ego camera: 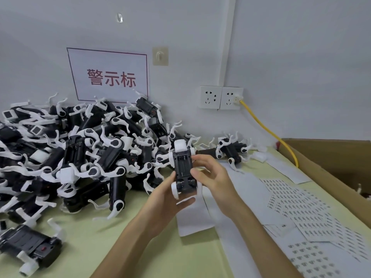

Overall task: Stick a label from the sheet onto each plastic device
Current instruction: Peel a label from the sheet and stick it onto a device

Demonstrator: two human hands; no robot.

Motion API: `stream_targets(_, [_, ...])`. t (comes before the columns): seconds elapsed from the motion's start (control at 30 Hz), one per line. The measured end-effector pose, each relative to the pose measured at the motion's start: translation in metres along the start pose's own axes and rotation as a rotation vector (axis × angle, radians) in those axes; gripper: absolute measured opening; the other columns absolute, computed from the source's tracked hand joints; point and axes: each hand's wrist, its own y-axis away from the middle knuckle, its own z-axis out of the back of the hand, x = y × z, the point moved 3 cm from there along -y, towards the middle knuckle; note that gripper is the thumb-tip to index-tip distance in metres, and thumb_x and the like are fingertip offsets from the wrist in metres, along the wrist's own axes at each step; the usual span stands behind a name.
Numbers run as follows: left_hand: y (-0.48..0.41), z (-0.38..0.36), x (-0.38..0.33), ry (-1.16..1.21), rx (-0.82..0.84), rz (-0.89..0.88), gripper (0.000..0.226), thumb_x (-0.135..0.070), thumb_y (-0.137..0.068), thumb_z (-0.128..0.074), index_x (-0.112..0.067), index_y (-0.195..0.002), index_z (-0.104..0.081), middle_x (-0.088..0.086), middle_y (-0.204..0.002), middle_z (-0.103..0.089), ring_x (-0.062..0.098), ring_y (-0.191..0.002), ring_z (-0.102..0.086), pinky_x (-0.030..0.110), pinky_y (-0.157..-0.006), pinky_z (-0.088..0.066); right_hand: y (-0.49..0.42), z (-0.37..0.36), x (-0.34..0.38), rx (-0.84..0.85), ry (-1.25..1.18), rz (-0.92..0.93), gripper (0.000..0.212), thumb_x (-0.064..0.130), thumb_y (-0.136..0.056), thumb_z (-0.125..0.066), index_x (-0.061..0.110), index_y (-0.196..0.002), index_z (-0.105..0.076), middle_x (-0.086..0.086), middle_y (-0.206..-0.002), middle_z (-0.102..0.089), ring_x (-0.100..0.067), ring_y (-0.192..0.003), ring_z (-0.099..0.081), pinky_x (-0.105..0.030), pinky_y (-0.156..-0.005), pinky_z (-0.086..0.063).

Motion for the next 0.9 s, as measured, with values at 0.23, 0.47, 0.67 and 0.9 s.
stream_targets(0.23, [0.002,-0.001,-0.002,-0.184,0.050,0.016,0.041,-0.053,-0.100,-0.048,-0.032,-0.128,-0.070,0.003,-0.132,-0.069,0.021,-0.120,-0.067,0.031,-0.093,-0.055,-0.001,0.000,-0.010,-0.118,-0.089,-0.089,0.002,0.013,-0.094,-0.066,0.011,-0.093,-0.065,-0.002,-0.092,-0.067,-0.017,-0.086,-0.063,-0.029,-0.075,-0.051])
stream_targets(0.47, [0.001,0.003,-0.001,-0.342,0.075,-0.042,0.043,-0.047,-0.098,-0.054,-0.021,-0.128,-0.071,0.008,-0.129,-0.070,0.028,-0.121,-0.066,0.034,-0.097,-0.054,0.000,-0.001,-0.012,-0.195,-0.153,-0.111,0.032,0.031,-0.084,-0.076,0.003,-0.088,-0.062,-0.006,-0.081,-0.061,-0.017,-0.077,-0.058,-0.029,-0.070,-0.049])
stream_targets(0.67, [0.001,0.006,0.000,-0.319,0.008,-0.076,0.044,-0.041,-0.085,-0.074,-0.022,-0.124,-0.074,0.012,-0.118,-0.073,0.025,-0.101,-0.070,0.037,-0.084,-0.059,-0.001,-0.005,-0.009,-0.141,-0.081,-0.059,0.034,0.034,-0.074,-0.076,0.008,-0.090,-0.061,0.004,-0.080,-0.062,-0.011,-0.076,-0.058,-0.022,-0.070,-0.048])
stream_targets(0.9, [0.002,0.009,0.000,-0.249,-0.095,-0.087,0.036,-0.026,-0.084,-0.080,-0.012,-0.117,-0.077,0.008,-0.090,-0.073,0.017,-0.078,-0.068,0.029,-0.070,-0.057,0.000,-0.003,-0.013,0.019,-0.016,-0.073,0.048,0.036,-0.072,-0.078,0.021,-0.115,-0.063,-0.002,-0.108,-0.071,-0.022,-0.103,-0.065,-0.034,-0.090,-0.054])
